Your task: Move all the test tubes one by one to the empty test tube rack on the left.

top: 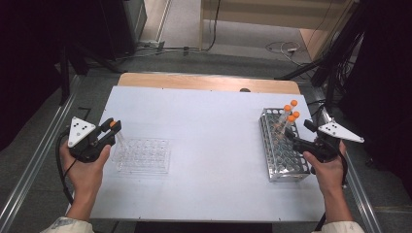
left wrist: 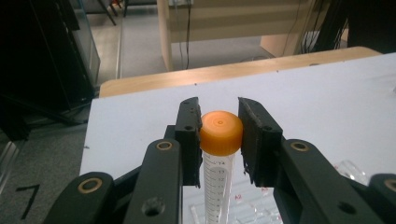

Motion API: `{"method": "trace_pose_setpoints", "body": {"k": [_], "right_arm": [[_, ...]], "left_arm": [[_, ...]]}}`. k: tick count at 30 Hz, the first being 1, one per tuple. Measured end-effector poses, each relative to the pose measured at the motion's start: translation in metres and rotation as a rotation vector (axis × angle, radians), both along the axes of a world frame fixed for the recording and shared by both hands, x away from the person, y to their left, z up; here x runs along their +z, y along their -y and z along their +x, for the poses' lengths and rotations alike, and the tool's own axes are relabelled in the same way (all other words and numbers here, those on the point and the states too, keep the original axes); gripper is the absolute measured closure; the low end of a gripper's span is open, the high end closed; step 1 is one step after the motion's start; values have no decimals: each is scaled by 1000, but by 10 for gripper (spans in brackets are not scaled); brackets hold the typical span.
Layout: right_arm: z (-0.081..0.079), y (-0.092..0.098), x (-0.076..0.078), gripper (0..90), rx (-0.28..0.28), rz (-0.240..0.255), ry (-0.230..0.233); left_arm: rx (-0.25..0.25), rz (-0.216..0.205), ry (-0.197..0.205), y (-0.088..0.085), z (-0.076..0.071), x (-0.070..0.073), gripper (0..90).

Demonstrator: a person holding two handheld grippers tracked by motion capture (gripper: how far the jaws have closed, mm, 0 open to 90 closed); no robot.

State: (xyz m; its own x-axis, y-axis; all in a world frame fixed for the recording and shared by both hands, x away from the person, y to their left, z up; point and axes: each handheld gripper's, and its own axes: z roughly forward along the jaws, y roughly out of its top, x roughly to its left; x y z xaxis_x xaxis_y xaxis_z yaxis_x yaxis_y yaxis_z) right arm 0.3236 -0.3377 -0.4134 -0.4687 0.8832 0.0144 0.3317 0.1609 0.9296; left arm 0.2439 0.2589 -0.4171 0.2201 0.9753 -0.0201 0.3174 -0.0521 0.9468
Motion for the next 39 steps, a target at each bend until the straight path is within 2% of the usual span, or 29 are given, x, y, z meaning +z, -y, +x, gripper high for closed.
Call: {"method": "trace_pose_setpoints", "body": {"k": [10, 15, 20, 25, 27, 29, 35, 39], "right_arm": [[1, -1, -2, 161, 2, -4, -5], [2, -1, -3, 161, 4, -6, -7], [3, 0, -4, 161, 1, -5, -12], [4, 2, -6, 162, -4, -5, -13], [4, 3, -6, 162, -5, -4, -13], [5, 4, -7, 162, -10, -4, -10], [10, 9, -11, 167, -25, -10, -10], [15, 10, -15, 195, -35, -19, -15]], "left_arm": [[-7, 29, -39, 3, -1, -17, 713], [-15, 16, -54, 3, 0, -22, 690], [-33, -4, -58, 4, 1, -21, 561], [-40, -81, -64, 3, 3, -18, 343], [-47, -113, -54, 2, 3, -15, 279], [-42, -118, -37, 2, 3, -11, 254], [-33, -157, 10, 2, 0, 4, 232], [-40, -158, 31, 9, -3, 11, 218]]}}
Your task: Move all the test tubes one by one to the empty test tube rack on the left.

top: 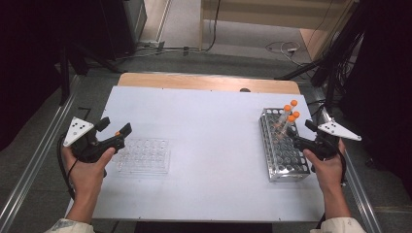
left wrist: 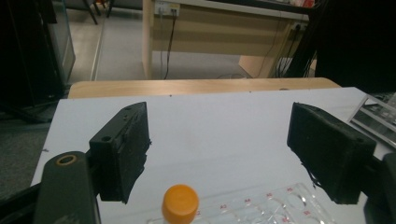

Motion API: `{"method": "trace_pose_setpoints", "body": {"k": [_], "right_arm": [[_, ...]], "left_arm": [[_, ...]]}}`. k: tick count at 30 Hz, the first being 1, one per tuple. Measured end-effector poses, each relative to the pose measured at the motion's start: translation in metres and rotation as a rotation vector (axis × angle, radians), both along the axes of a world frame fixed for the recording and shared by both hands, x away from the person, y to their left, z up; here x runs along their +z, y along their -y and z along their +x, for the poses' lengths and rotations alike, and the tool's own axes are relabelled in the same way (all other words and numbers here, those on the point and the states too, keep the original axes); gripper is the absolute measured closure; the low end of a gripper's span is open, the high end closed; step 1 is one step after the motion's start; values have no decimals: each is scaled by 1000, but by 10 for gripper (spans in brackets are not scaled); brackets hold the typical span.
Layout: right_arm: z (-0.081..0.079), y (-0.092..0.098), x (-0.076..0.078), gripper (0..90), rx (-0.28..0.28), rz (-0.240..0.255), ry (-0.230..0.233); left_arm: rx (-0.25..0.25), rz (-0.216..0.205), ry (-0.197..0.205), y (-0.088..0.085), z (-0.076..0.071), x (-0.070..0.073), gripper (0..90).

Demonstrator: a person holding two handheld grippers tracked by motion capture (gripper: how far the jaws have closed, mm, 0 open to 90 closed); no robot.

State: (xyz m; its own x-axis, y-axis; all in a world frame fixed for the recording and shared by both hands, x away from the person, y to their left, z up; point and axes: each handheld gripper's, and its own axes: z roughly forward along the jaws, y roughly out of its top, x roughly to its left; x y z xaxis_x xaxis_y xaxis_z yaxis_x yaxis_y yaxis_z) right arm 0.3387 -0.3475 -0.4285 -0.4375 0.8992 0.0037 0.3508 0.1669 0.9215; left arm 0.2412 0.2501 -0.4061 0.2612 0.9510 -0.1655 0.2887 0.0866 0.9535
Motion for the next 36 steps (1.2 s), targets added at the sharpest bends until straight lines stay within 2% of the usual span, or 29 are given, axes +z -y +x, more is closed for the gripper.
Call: {"method": "trace_pose_setpoints", "body": {"k": [4, 9, 13, 20, 27, 36], "right_arm": [[7, -2, -5, 273, 12, -9, 8], [17, 0, -14, 373, 23, -20, 25], [21, 4, -19, 460, 49, -6, 10], [26, 8, -26, 572, 103, -19, -11], [32, 9, -33, 632, 134, -24, -30], [37, 11, -37, 693, 146, -14, -26]], "left_arm": [[-17, -7, 14, 10, -1, 4, 194], [-64, -22, 19, 24, -1, 8, 167], [-90, -23, 15, 32, -1, 9, 163], [-108, -19, 0, 39, 1, 5, 165], [-119, -12, -8, 42, 1, 3, 165], [-133, -10, -22, 47, 3, 0, 165]]}}
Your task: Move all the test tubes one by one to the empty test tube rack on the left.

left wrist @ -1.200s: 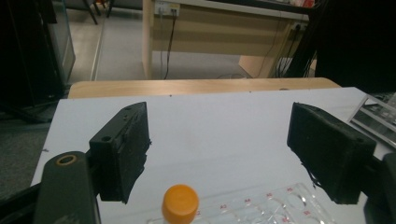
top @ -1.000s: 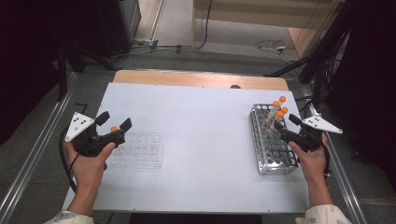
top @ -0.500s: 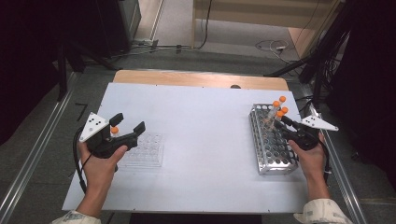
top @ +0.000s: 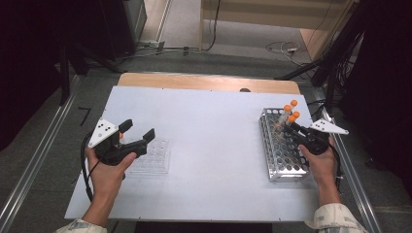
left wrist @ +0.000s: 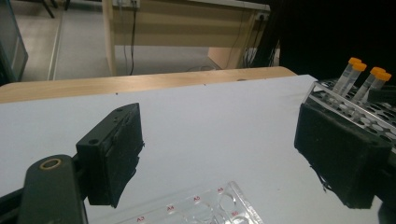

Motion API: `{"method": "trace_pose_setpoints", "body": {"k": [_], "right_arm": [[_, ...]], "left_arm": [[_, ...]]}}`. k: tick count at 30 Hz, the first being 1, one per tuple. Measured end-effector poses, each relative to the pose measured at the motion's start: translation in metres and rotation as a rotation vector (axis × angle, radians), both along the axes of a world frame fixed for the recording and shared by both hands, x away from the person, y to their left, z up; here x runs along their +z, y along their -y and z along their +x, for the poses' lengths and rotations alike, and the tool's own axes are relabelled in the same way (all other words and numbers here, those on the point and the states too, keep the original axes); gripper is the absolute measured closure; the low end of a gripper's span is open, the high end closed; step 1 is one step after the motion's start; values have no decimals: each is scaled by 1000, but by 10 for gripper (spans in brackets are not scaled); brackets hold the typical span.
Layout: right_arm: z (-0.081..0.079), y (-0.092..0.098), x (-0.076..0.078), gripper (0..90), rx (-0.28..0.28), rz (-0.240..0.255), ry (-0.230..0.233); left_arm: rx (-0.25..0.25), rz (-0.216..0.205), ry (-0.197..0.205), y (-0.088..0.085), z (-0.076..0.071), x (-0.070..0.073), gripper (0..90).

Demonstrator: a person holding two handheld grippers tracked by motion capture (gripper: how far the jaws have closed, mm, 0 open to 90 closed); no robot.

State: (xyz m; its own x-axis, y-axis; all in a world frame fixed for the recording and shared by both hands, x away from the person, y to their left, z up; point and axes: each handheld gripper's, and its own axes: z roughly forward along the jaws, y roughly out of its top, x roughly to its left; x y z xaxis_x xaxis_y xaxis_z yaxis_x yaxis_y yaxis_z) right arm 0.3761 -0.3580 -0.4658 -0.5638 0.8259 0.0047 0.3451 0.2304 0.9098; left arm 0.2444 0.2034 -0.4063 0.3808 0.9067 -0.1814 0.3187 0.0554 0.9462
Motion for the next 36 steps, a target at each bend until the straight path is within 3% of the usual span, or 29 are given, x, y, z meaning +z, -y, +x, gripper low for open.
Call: {"method": "trace_pose_setpoints", "body": {"k": [4, 17, 31, 36], "right_arm": [[-1, -2, 1, 717, 5, -18, 9], [-4, -1, 10, 718, -16, -3, 34], [-19, -7, 45, 720, -35, 13, 137], [-27, -12, 58, 720, -21, 33, 148]], "left_arm": [[0, -4, -3, 2, 1, -1, 165], [-16, 10, -18, 5, 3, -2, 149], [-18, 17, -15, 7, 4, -1, 147], [-22, 20, -12, 9, 4, -1, 146]]}}
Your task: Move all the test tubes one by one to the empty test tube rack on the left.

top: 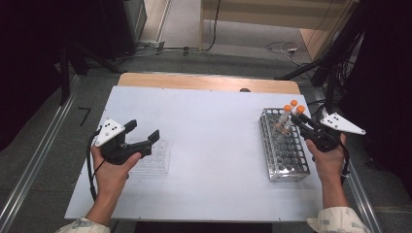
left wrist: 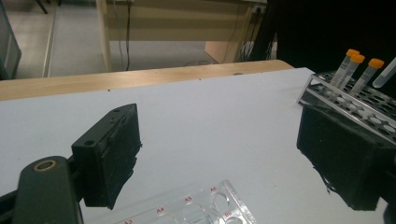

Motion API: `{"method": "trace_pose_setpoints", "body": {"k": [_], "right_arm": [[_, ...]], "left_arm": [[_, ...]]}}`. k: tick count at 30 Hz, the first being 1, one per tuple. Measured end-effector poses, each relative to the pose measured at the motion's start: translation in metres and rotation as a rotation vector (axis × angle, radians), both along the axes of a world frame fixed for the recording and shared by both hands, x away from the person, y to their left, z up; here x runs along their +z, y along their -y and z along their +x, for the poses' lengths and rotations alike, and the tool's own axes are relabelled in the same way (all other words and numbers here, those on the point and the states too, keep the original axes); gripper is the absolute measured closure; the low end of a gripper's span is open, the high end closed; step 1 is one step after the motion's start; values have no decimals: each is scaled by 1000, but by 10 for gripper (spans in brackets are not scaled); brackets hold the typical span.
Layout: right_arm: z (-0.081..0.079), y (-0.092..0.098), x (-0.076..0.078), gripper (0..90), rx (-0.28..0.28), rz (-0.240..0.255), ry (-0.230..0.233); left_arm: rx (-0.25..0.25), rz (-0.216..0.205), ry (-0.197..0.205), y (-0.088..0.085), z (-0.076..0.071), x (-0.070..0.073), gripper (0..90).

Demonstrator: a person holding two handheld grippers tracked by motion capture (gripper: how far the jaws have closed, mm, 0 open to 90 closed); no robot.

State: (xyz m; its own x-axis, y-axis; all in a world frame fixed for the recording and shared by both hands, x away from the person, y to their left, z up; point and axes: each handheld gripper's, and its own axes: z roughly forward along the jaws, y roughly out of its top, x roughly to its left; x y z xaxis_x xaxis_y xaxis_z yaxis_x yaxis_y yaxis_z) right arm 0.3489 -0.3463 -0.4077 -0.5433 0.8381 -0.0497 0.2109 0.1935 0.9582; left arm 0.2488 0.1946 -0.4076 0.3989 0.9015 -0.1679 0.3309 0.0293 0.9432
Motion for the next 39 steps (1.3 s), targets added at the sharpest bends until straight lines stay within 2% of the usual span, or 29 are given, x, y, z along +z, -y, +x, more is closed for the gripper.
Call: {"method": "trace_pose_setpoints", "body": {"k": [5, 15, 23, 28, 35, 39], "right_arm": [[-8, -10, 8, 720, 44, 11, -11], [-20, -50, 16, 721, 157, 8, -34], [-27, -84, 13, 721, 229, -7, -62], [-32, -104, 11, 721, 276, -23, -64], [-38, -125, 7, 720, 320, -32, -82], [-40, -135, 5, 721, 347, -47, -92]], "left_arm": [[-8, 0, 5, 4, 0, 1, 144], [-45, -3, 7, 16, 0, 3, 148], [-75, 0, 8, 27, 1, 2, 152], [-92, 5, 5, 35, 2, 1, 152], [-117, 20, 4, 46, 2, -1, 150], [-129, 13, 11, 52, 3, -1, 150]]}}
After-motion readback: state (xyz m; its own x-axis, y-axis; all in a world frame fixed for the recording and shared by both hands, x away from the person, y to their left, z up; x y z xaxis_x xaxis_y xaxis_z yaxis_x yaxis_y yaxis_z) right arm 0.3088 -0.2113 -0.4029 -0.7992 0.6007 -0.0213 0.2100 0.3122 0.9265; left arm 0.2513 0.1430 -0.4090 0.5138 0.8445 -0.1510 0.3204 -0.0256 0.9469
